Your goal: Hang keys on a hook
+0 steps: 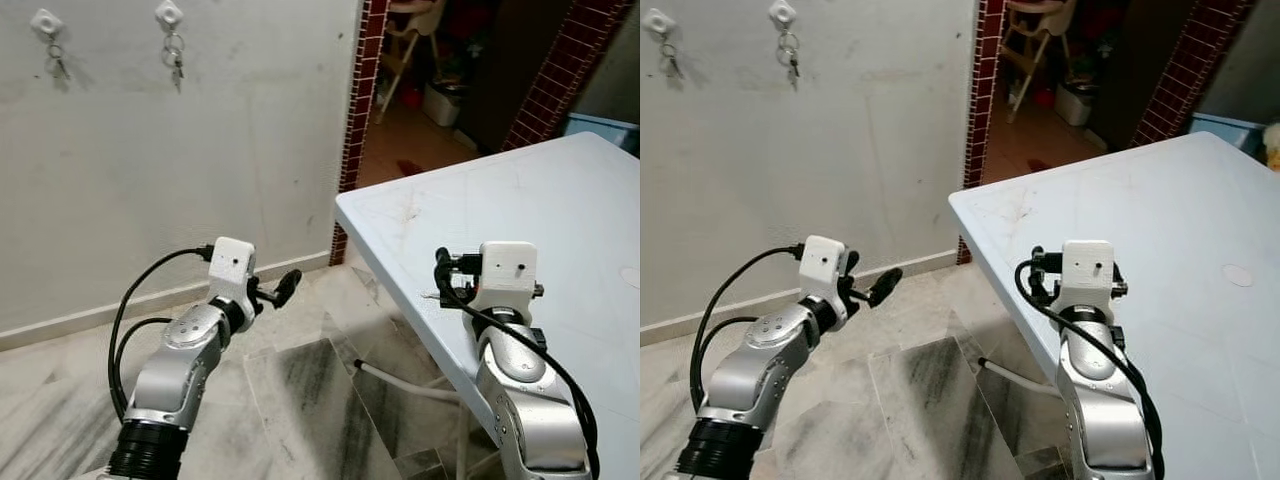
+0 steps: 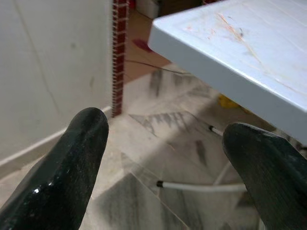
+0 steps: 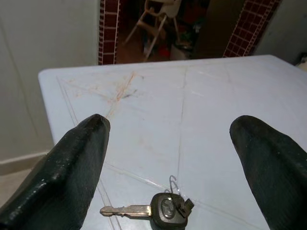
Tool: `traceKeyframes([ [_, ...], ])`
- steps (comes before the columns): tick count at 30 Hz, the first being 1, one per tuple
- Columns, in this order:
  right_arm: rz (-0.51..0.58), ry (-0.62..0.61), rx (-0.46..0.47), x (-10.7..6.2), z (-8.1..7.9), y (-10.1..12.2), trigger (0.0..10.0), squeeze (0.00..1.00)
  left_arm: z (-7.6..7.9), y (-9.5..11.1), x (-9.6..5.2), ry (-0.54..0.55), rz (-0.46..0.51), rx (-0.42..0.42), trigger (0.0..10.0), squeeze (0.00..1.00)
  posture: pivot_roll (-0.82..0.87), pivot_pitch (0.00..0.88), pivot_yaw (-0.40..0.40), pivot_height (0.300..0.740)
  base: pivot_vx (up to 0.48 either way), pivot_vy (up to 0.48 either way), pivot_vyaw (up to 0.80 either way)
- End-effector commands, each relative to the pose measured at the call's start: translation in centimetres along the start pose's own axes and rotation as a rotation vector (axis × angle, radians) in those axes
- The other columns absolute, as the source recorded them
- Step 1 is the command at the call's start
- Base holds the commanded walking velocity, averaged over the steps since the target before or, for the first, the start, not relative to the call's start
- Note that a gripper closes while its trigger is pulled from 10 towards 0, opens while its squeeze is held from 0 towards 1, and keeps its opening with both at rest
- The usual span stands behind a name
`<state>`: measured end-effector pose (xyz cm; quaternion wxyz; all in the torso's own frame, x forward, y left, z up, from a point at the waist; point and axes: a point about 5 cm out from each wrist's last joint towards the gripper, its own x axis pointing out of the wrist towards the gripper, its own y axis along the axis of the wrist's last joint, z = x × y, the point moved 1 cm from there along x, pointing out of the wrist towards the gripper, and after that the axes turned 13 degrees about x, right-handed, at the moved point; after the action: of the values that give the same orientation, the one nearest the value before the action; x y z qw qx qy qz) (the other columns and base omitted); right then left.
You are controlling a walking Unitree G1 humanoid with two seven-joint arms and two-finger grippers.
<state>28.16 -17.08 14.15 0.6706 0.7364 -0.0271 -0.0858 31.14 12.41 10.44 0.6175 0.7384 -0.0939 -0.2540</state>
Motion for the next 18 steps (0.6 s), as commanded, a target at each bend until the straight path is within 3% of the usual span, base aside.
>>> traceKeyframes([
  [1, -0.032, -0.026, -0.012, 0.0, 0.7, -0.6, 10.0, 0.0, 0.7, -0.1, -0.4, -0.053, -0.011, 0.0, 10.0, 0.0, 0.06, 0.0, -0.052, 0.74, 0.0, 0.0, -0.77],
  [10, -0.104, -0.043, -0.01, -0.3, 1.2, -2.1, 10.0, 0.0, 4.4, -0.2, -1.3, -0.239, -0.014, 0.0, 10.0, 0.0, 0.07, 0.0, -0.061, 0.74, 0.0, 0.0, -0.77],
  [18, -0.111, -0.061, -0.014, 0.2, 1.6, -2.3, 10.0, 0.0, 4.8, -0.2, -1.3, -0.249, -0.015, 0.032, 10.0, 0.0, 0.07, 0.0, -0.054, 0.74, 0.0, 0.0, -0.77],
])
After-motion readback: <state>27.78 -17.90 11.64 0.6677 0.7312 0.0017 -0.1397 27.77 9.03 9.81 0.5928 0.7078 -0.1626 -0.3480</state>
